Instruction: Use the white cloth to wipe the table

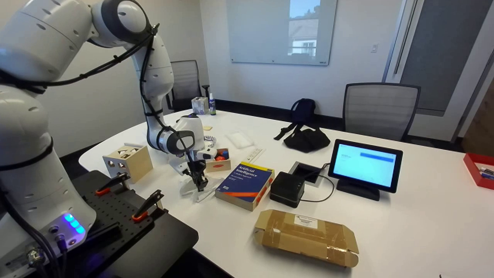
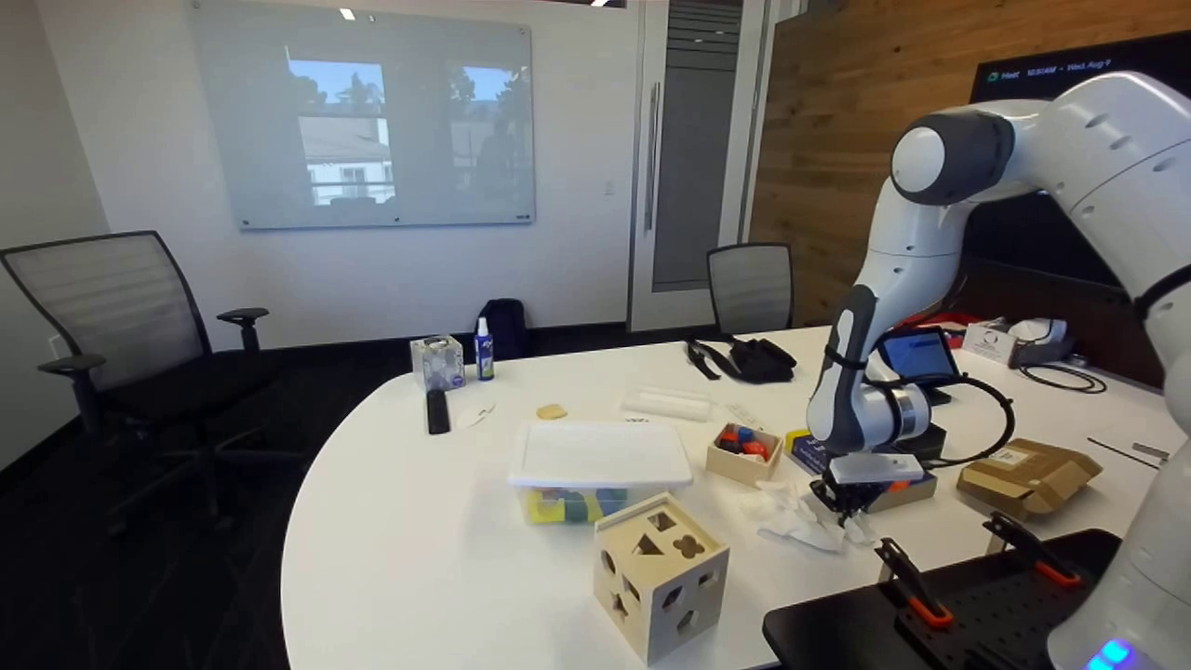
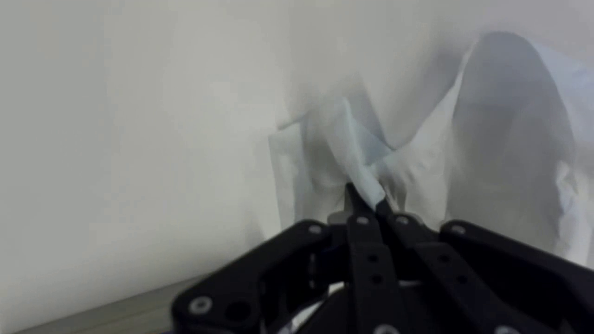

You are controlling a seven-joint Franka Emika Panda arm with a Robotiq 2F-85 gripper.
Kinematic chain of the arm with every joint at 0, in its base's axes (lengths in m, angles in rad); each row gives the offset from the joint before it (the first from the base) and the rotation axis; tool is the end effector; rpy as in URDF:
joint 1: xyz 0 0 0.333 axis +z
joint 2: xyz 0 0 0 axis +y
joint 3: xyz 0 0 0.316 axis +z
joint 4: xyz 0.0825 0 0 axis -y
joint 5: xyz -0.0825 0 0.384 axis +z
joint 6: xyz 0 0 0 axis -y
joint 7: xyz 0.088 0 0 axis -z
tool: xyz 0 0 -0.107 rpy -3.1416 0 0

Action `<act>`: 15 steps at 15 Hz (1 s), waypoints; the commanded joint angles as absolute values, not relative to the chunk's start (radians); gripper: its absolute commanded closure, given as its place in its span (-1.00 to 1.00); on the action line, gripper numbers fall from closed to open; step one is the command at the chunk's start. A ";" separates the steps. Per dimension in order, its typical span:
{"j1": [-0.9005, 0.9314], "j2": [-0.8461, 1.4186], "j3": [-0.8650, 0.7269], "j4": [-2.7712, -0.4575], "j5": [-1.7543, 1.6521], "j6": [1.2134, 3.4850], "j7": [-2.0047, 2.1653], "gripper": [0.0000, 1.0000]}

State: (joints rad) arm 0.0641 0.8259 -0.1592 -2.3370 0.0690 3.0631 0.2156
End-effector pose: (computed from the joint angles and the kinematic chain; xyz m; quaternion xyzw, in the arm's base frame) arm 0.4390 -0.0651 -0.0086 0.9835 -0.1660 -0.0395 0.0608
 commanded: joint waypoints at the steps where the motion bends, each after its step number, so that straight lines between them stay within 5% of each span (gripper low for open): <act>1: 0.028 0.799 -0.049 -2.383 0.088 3.094 0.183 0.99; 15: 0.205 0.819 -0.199 -2.346 0.090 3.092 0.225 0.99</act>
